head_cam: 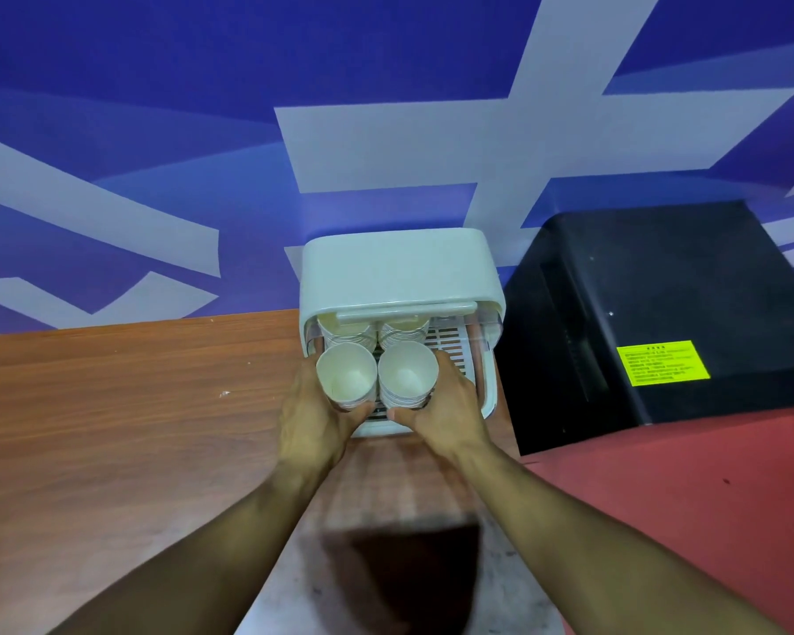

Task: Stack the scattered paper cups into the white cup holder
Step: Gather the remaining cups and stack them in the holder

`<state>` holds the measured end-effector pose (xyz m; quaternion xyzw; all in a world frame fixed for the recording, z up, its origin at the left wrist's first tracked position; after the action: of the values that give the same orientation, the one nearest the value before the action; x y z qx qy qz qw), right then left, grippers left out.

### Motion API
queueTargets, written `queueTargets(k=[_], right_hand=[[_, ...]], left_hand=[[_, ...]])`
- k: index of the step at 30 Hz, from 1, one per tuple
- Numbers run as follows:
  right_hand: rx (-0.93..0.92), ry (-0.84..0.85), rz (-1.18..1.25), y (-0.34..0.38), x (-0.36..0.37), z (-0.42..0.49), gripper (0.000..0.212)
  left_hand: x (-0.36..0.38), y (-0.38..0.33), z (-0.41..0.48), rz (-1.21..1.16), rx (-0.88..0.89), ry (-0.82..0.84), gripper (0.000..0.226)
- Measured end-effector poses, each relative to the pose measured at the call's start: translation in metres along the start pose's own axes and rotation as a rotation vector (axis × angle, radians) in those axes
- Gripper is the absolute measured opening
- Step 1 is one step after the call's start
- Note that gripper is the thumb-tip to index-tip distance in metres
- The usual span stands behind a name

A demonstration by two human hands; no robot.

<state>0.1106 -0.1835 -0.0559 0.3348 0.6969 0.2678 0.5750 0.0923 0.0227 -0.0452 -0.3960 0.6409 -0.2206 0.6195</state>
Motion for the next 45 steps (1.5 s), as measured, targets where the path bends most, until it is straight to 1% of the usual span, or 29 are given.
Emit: queueTargets(k=[5,8,12,15,19,22,26,30,34,37,41,42,45], right_hand=[[0.003,-0.045,0.094,0.003,-0.004,0.001,0.08],[0.015,-0.067,0.107,0.001,-0.005,0.001,0.078],[0.046,-0.171,0.096,-0.004,-0.021,-0.001,0.074],[0.083,-0.263,0.062,-0.012,-0.038,0.001,0.077],[0.159,-0.361,0.121,-0.025,-0.053,0.007,0.077],[0.198,-0.393,0.159,-0.027,-0.055,0.013,0.073],[0.175,-0.429,0.189,-0.018,-0.051,0.023,0.081],[0.214,-0.496,0.191,-0.018,-0.049,0.033,0.085],[0.206,-0.528,0.213,-0.015,-0.045,0.041,0.082],[0.19,-0.54,0.206,-0.011,-0.045,0.047,0.071],[0.152,-0.571,0.118,-0.005,-0.045,0.051,0.058],[0.157,-0.561,0.102,-0.005,-0.044,0.052,0.057],[0.258,-0.443,0.052,-0.015,-0.032,0.056,0.056]], left_hand=[[0.003,0.001,0.003,-0.069,-0.024,0.04,0.078],[0.008,0.005,0.003,-0.05,-0.038,0.07,0.077],[0.014,-0.002,0.002,-0.063,-0.012,0.092,0.071],[0.021,-0.009,0.0,-0.081,0.009,0.109,0.072],[0.028,-0.011,0.002,-0.073,0.02,0.109,0.075],[0.03,-0.013,0.003,-0.083,0.022,0.112,0.075],[0.029,-0.013,0.003,-0.099,0.038,0.106,0.074],[0.027,-0.013,0.003,-0.117,0.044,0.1,0.073],[0.027,-0.013,0.003,-0.145,0.045,0.1,0.069],[0.028,-0.014,0.003,-0.148,0.05,0.1,0.068],[0.028,-0.013,0.005,-0.13,0.064,0.092,0.067],[0.027,-0.012,0.005,-0.132,0.065,0.092,0.067],[0.028,-0.012,0.005,-0.136,0.071,0.094,0.068]])
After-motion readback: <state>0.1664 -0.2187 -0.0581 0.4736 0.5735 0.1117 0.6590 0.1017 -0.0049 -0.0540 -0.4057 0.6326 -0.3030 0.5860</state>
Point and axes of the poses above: each hand's wrist, its own z-axis towards the middle knuckle, its own x-axis out of the palm, y = z × x, the point moved 9 cm from there along z, towards the middle knuckle, and after that the axes turned 2 degrees about y, right-handed, at the moved point
